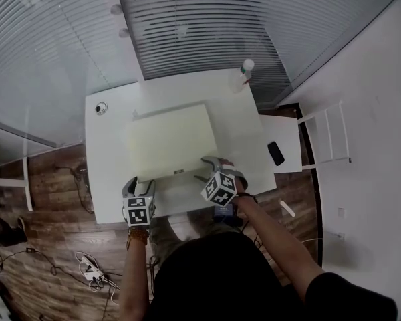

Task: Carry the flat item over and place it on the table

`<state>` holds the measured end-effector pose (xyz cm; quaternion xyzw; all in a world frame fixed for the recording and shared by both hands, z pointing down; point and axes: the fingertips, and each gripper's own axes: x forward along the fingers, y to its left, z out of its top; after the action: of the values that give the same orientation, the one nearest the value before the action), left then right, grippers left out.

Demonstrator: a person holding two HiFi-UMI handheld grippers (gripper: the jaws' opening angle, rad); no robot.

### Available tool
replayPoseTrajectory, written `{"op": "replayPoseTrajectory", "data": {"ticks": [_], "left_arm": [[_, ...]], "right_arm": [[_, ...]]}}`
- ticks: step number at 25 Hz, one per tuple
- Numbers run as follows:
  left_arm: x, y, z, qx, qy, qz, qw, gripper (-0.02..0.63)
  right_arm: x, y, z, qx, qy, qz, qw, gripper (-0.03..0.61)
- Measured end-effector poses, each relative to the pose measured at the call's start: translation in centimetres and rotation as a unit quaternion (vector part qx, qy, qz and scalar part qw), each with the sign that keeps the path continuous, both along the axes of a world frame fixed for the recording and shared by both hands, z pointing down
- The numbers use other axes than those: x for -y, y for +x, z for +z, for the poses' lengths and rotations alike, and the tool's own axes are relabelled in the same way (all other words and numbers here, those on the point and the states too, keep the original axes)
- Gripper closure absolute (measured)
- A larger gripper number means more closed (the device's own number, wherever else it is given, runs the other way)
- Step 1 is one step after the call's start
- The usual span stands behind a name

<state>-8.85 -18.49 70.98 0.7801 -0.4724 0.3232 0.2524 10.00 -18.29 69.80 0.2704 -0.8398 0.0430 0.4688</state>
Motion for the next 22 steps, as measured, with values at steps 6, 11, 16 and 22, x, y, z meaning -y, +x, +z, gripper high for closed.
{"op": "replayPoseTrajectory", "data": {"ticks": [6,11,16,22], "left_arm": [[1.8,0.9,-0.6,0.007,-0.021,0.01,0.9997,0.36],[1.8,2.1,-2.3,0.016,0.025,0.008,0.9995,0.361],[1.0,4.8,-1.5,0.02,0.038,0.039,0.9983,0.362],[1.4,4.8,0.0,0.018,0.016,0.015,0.9996,0.371]], "right_arm": [[1.6,0.3,0.2,-0.005,0.001,0.032,0.999,0.305],[2.1,0.2,-0.9,0.005,0.016,0.046,0.999,0.305],[1.2,-1.3,-0.8,0.017,0.01,0.027,0.999,0.305],[1.4,-1.4,-0.2,0.026,0.001,0.032,0.999,0.307]]}}
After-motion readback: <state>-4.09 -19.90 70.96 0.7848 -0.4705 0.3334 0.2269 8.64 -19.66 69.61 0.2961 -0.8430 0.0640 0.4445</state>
